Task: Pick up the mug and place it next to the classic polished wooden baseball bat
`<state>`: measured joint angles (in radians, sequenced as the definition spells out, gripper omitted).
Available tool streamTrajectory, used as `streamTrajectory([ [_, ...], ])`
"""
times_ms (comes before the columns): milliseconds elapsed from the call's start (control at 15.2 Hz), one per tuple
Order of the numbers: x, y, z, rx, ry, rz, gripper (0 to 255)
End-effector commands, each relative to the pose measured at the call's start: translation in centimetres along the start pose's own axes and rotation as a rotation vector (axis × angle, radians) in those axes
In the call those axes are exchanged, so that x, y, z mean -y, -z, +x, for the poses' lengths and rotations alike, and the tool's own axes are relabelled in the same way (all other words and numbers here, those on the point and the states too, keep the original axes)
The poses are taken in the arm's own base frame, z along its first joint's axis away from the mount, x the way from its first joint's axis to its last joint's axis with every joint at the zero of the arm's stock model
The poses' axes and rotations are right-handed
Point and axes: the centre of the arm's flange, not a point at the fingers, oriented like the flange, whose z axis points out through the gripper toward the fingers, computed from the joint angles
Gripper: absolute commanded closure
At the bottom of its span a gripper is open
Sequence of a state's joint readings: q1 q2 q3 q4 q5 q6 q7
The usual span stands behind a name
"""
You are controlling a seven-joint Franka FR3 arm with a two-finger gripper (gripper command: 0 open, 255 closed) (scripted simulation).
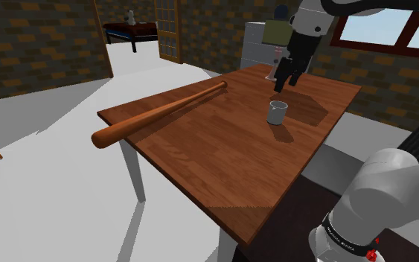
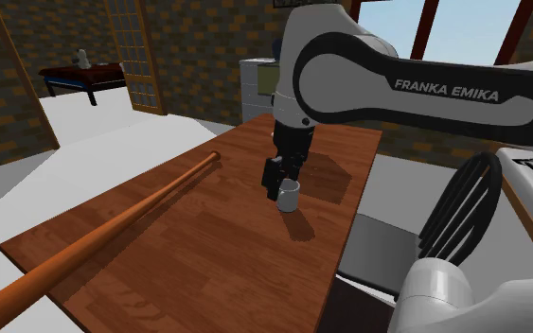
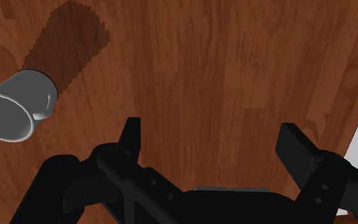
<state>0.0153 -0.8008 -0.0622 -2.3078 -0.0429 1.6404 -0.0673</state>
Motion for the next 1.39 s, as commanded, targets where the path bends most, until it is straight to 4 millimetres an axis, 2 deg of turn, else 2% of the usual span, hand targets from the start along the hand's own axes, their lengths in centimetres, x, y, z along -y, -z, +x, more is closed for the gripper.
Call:
streamTrajectory([
  [0,0.0,0.0,0.0,0.000,0.000,0.000,0],
  [1320,-22.5,-13.0,8.8,0.080,-0.017,0.050,0],
])
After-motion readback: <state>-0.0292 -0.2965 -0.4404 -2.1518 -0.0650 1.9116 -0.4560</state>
